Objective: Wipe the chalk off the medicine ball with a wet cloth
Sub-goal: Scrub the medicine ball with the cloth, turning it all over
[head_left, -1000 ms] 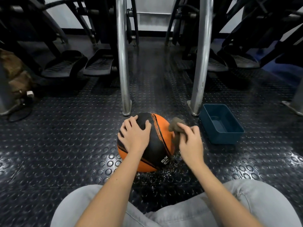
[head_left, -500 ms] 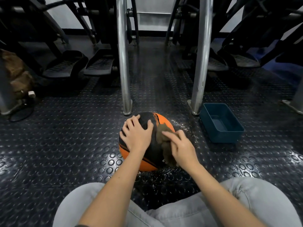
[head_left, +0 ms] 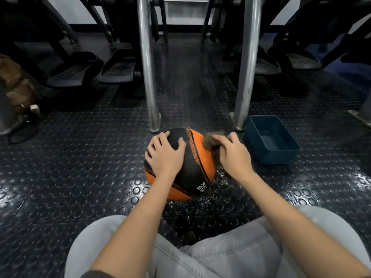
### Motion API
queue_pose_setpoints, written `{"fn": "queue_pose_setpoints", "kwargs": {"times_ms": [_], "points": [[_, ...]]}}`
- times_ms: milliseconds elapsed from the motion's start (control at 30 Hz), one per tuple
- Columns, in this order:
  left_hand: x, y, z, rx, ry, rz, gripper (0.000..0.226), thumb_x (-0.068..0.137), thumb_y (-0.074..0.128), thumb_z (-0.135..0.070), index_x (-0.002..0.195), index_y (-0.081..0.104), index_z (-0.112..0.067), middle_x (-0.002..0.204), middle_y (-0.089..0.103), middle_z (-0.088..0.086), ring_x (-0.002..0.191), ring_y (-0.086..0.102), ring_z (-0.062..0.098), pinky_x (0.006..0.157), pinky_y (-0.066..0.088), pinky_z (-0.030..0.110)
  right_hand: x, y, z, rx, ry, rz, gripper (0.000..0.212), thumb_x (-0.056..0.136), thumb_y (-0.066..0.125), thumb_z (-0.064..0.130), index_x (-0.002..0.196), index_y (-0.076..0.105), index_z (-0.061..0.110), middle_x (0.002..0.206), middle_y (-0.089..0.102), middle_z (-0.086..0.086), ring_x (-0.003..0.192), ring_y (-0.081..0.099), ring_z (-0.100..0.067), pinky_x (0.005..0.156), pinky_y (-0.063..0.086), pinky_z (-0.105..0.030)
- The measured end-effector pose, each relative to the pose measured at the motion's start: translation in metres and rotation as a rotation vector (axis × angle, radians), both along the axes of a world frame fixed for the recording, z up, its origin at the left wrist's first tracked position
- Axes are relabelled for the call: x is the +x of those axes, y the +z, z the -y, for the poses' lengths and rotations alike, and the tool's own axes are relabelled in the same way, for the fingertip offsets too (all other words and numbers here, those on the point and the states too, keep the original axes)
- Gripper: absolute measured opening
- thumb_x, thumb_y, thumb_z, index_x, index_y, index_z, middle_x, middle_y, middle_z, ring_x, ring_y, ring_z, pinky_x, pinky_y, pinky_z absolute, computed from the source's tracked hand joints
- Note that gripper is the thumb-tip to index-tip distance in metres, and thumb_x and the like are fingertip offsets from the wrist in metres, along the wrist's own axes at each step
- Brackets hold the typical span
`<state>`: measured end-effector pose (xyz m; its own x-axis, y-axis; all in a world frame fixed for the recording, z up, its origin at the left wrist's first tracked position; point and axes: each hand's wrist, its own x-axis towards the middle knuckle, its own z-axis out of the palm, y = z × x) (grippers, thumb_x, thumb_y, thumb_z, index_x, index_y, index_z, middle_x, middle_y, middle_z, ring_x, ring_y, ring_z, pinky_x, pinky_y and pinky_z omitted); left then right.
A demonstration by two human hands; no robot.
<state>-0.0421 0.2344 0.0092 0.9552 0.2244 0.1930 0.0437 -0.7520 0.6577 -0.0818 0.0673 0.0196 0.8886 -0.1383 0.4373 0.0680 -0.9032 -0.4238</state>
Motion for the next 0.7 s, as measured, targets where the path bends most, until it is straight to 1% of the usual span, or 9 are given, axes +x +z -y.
{"fn": "queue_pose_setpoints", "kwargs": {"times_ms": [100,167,267,333,433,500,533,600,700], "points": [[0.005,0.001,-0.002,-0.006,-0.005,-0.005,0.046,0.092,0.047,-0.05,0.131,0.045,-0.025,0.136,0.041,-0.002,0.134,0.03,0.024,0.109,0.021,0.044,-0.01,0.006,-0.014,0.019,0.255,0.176,0.037,0.088,0.043,0.012,0.12,0.059,0.019,0.093,0.049,-0.007,0.066,0.051,-0.025,0.059,0.044,-0.031],[0.007,0.001,-0.005,-0.018,-0.024,-0.01,0.046,0.092,0.046,-0.05,0.13,0.045,-0.025,0.136,0.041,-0.002,0.133,0.03,0.024,0.109,0.021,0.044,-0.019,-0.008,-0.019,-0.051,0.339,0.096,0.039,0.087,0.04,0.013,0.12,0.059,0.023,0.095,0.053,-0.011,0.066,0.053,-0.027,0.059,0.048,-0.033],[0.007,0.001,-0.007,-0.019,-0.04,-0.012,0.046,0.092,0.044,-0.051,0.131,0.044,-0.026,0.137,0.04,-0.003,0.133,0.03,0.024,0.111,0.021,0.045,-0.004,-0.015,0.003,-0.017,0.042,-0.125,0.04,0.094,0.043,0.008,0.128,0.055,0.024,0.11,0.051,-0.008,0.077,0.053,-0.022,0.067,0.045,-0.03],[0.006,0.0,-0.009,-0.01,-0.048,-0.005,0.047,0.093,0.044,-0.05,0.132,0.044,-0.026,0.137,0.04,-0.003,0.133,0.031,0.024,0.111,0.021,0.045,0.004,-0.004,0.014,0.056,-0.098,-0.059,0.039,0.094,0.046,0.005,0.128,0.055,0.021,0.108,0.049,-0.009,0.08,0.054,-0.025,0.065,0.039,-0.03],[0.006,-0.001,-0.013,-0.003,-0.065,0.017,0.046,0.093,0.045,-0.049,0.132,0.045,-0.025,0.137,0.041,-0.003,0.131,0.033,0.023,0.11,0.024,0.045,-0.001,0.009,-0.001,0.179,0.095,0.193,0.036,0.09,0.046,0.007,0.123,0.059,0.016,0.098,0.049,-0.01,0.078,0.055,-0.029,0.067,0.047,-0.038],[0.007,-0.001,-0.018,-0.01,-0.088,0.012,0.046,0.093,0.046,-0.048,0.133,0.045,-0.026,0.136,0.042,-0.003,0.13,0.035,0.023,0.108,0.026,0.044,-0.009,-0.002,-0.019,0.072,0.261,0.137,0.038,0.088,0.041,0.013,0.121,0.061,0.02,0.097,0.05,-0.01,0.074,0.056,-0.031,0.066,0.05,-0.038],[0.007,-0.002,-0.019,-0.014,-0.105,0.011,0.045,0.093,0.046,-0.048,0.133,0.045,-0.026,0.136,0.042,-0.004,0.129,0.035,0.022,0.108,0.026,0.044,-0.009,-0.007,-0.024,0.027,0.251,0.057,0.039,0.089,0.04,0.014,0.121,0.06,0.024,0.099,0.051,-0.01,0.074,0.056,-0.032,0.068,0.051,-0.04],[0.007,-0.001,-0.019,-0.01,-0.137,0.014,0.045,0.094,0.046,-0.048,0.133,0.045,-0.027,0.136,0.041,-0.006,0.13,0.034,0.021,0.108,0.026,0.043,0.0,-0.009,-0.014,-0.04,0.05,-0.125,0.04,0.093,0.041,0.011,0.126,0.055,0.028,0.108,0.048,-0.009,0.081,0.057,-0.031,0.075,0.051,-0.044],[0.005,-0.001,-0.016,0.004,-0.165,0.039,0.044,0.093,0.047,-0.047,0.133,0.045,-0.027,0.136,0.042,-0.009,0.13,0.034,0.018,0.109,0.025,0.043,0.004,0.001,0.012,0.001,-0.162,-0.162,0.041,0.094,0.043,0.007,0.129,0.052,0.025,0.113,0.046,-0.011,0.085,0.055,-0.03,0.077,0.048,-0.043]]}}
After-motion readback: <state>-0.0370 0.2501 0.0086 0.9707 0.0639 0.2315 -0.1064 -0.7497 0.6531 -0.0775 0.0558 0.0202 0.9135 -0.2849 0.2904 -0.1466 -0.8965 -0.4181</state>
